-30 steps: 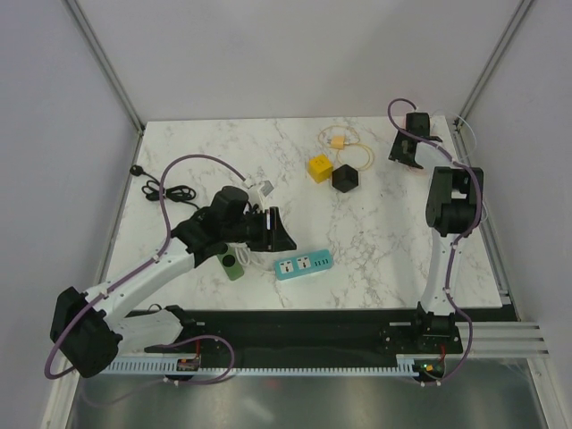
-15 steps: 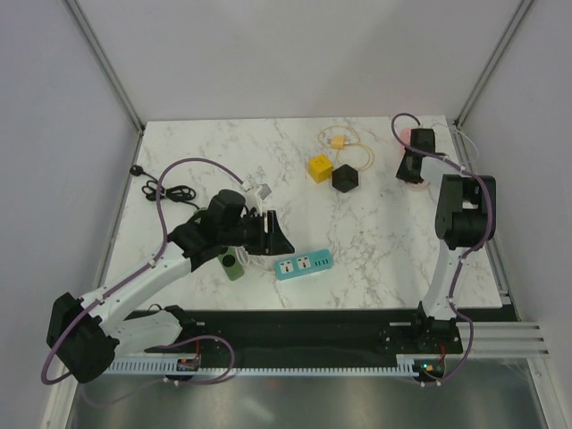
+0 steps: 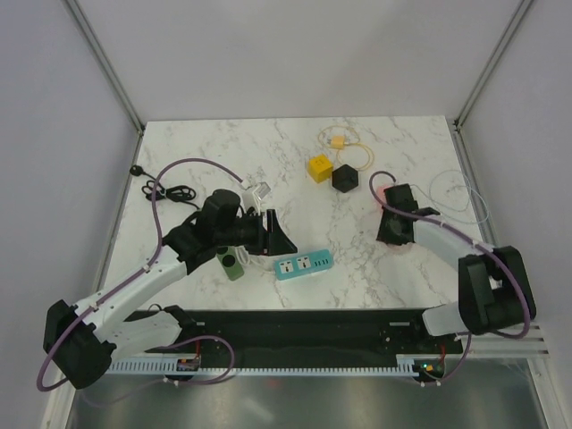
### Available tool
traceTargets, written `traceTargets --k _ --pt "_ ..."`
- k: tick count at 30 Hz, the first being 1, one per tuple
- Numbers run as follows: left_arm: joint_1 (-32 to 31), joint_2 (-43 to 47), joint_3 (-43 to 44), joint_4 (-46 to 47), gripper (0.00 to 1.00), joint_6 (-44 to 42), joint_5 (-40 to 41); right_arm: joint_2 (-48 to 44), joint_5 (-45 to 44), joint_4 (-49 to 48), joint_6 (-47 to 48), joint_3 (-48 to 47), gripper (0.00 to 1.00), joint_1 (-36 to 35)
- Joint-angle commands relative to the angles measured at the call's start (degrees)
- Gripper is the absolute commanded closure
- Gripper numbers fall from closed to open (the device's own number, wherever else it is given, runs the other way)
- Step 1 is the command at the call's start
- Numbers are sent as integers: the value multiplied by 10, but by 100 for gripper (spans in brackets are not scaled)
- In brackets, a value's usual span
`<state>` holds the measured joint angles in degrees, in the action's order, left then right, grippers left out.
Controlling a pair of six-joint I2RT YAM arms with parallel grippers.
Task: Pull the plug off the socket
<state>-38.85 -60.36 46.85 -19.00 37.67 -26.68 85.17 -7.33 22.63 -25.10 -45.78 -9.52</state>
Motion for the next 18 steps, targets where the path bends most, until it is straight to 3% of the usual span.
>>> traceTargets --k 1,6,8,11,18 --pt "2 18 0 36 36 19 -36 -90 33 40 -83 72 76 -77" --pt "1 11 6 39 28 23 -40 -209 43 50 -173 145 70 -169" --pt "1 7 4 47 23 28 -39 -239 54 53 -174 166 61 -174" --pt "-2 -6 0 58 21 33 -39 -245 59 72 -152 150 35 -174" --pt "-48 -84 39 68 19 7 4 -249 7 159 -111 39 14 -166"
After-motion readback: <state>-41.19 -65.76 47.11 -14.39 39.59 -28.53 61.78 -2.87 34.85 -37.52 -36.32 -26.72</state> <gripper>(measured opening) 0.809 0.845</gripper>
